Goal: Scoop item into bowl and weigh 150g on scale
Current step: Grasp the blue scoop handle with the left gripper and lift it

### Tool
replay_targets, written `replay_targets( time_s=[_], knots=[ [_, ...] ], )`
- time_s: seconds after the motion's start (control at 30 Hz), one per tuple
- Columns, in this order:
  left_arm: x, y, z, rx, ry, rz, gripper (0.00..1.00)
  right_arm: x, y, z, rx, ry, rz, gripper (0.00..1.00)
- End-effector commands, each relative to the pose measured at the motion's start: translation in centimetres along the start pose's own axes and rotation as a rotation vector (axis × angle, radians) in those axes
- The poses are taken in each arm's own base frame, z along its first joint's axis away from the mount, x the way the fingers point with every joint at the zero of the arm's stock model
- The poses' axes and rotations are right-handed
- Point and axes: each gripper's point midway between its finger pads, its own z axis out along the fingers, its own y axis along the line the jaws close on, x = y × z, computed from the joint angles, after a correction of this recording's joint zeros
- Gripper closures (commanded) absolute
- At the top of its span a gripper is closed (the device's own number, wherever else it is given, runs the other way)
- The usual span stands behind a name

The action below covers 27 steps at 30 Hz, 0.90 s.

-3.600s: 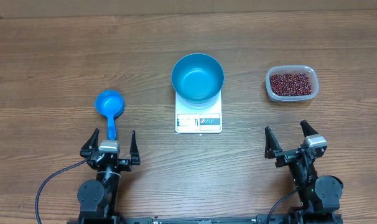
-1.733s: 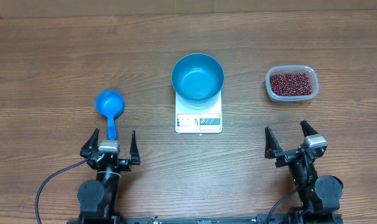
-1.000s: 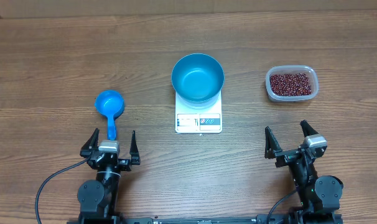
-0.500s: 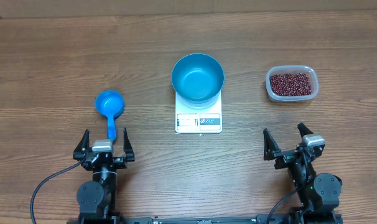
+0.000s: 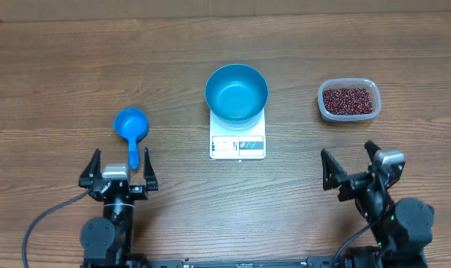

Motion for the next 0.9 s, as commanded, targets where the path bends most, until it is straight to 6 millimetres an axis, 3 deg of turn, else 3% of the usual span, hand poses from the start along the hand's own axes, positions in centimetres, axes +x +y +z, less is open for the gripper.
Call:
replay_targets(
  time_s=[0.0,0.2,0.37,0.6,0.7,0.83,0.87],
  knots=[
    [-2.2,-0.3,0.7,0.027,0.024,0.021,0.00,-2.5,0.8,0.5,-0.034,0.026,0.007,0.00],
    [-5.2,-1.1,3.8,0.077,0.143,0.026,0.00,-4.4,0.7,2.5,-0.026,0.176,0.044,0.00],
    [-7.4,-2.5,7.5,0.171,0.353,0.038,0.00,-6.0,0.4,4.6,-0.012,0.319,0.079,0.00],
    [-8.6,-3.7,11.0,0.249,0.615,0.017,0.00,-7.1,0.7,6.9,-0.035,0.526,0.142,0.00],
    [-8.4,-3.9,11.9,0.248,0.658,-0.007,0.00,-7.2,1.5,7.9,-0.082,0.602,0.179,0.00],
    [-7.2,-6.5,11.2,0.348,0.744,-0.198,0.00,-7.5,3.1,9.3,-0.197,0.597,0.212,0.00],
    [-6.3,-6.2,11.2,0.355,0.753,-0.120,0.00,-7.8,3.7,9.6,-0.239,0.586,0.219,0.00]
  ],
)
